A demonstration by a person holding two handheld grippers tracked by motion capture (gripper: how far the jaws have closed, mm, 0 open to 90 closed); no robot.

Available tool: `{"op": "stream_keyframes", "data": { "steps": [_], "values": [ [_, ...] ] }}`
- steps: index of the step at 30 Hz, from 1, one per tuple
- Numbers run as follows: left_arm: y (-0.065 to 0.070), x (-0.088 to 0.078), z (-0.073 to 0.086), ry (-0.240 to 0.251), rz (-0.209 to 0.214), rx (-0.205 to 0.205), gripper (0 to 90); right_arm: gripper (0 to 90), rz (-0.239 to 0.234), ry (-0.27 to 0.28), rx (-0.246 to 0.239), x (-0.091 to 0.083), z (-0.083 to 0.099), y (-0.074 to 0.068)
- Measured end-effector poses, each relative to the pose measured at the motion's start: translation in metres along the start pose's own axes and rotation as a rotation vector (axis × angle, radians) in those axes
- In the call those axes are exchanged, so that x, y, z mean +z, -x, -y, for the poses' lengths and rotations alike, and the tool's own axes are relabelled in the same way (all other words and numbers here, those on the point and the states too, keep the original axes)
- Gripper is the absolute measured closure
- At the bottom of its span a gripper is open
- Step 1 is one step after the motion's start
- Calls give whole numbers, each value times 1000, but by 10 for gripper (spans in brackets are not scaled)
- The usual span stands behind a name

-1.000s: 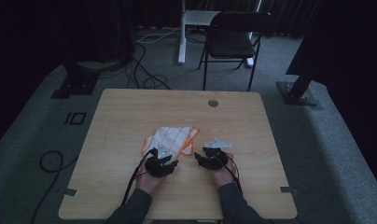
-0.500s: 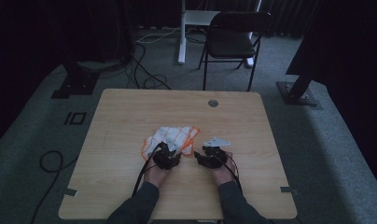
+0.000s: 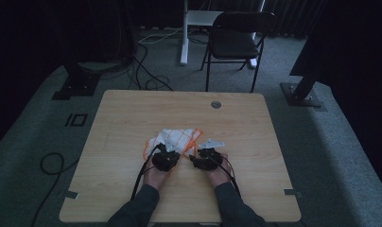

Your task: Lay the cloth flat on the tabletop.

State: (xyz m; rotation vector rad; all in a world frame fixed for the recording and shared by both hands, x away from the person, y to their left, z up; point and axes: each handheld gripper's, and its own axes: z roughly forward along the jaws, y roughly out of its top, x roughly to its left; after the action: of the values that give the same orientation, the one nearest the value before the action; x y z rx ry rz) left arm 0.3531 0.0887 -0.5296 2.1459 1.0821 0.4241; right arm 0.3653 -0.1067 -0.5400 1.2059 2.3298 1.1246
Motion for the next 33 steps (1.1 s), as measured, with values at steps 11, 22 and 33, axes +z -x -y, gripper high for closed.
{"op": "stream_keyframes", "data": {
  "steps": [11,22,33],
  "values": [
    [2,-31,32,25,82,21,881,888,78,-1,-17,-2,1,13],
    [-10,-55,66,-4,56,18,880,889,142,2,26,-12,7,38],
    [-15,-64,74,-12,34,29,877,890,203,15,74,-27,13,66]
  ]
}}
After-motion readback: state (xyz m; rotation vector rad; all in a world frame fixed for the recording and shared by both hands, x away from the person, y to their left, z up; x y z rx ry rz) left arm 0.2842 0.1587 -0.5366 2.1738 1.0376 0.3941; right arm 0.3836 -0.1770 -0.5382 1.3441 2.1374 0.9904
